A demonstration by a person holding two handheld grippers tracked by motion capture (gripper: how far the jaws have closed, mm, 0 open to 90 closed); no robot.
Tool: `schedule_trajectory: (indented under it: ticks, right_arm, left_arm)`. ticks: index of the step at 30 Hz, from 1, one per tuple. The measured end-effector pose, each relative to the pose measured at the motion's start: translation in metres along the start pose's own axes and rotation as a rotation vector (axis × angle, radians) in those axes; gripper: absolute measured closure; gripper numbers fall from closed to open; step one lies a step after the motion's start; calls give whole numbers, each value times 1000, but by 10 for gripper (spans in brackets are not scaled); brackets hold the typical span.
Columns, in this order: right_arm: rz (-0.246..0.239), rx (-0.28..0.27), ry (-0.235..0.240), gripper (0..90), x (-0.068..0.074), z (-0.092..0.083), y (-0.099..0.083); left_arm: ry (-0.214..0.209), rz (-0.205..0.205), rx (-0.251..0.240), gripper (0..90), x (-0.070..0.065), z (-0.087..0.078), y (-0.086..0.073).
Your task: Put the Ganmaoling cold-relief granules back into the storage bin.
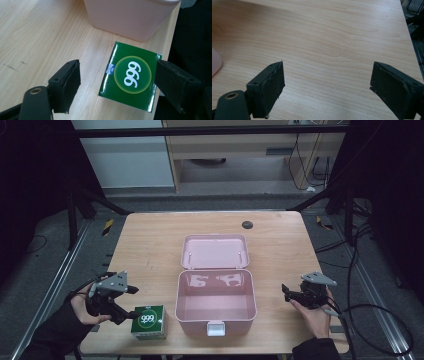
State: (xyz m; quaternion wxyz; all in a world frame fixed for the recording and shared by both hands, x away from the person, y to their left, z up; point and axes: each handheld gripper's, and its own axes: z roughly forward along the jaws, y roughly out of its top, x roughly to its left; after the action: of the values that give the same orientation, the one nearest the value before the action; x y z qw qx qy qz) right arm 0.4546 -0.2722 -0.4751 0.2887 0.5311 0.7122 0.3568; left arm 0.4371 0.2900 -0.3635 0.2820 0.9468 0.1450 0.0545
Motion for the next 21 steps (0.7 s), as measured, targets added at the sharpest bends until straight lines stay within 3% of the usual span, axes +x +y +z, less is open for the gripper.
schedule_trajectory:
  ticks: [9, 12, 16, 21]
  right_arm:
    - [-6, 2, 9, 107, -1, 0, -1]
    - [-8, 2, 12, 104, -1, 0, -1]
    - [-11, 10, 14, 96, 0, 1, -1]
    - [-12, 11, 13, 91, -1, 1, -1]
  left_arm:
    - [-29, 77, 64, 130, -6, 13, 3]
    - [-37, 87, 75, 111, -7, 15, 4]
    - [-61, 113, 129, 87, -11, 24, 7]
    - [-73, 134, 144, 68, -15, 31, 10]
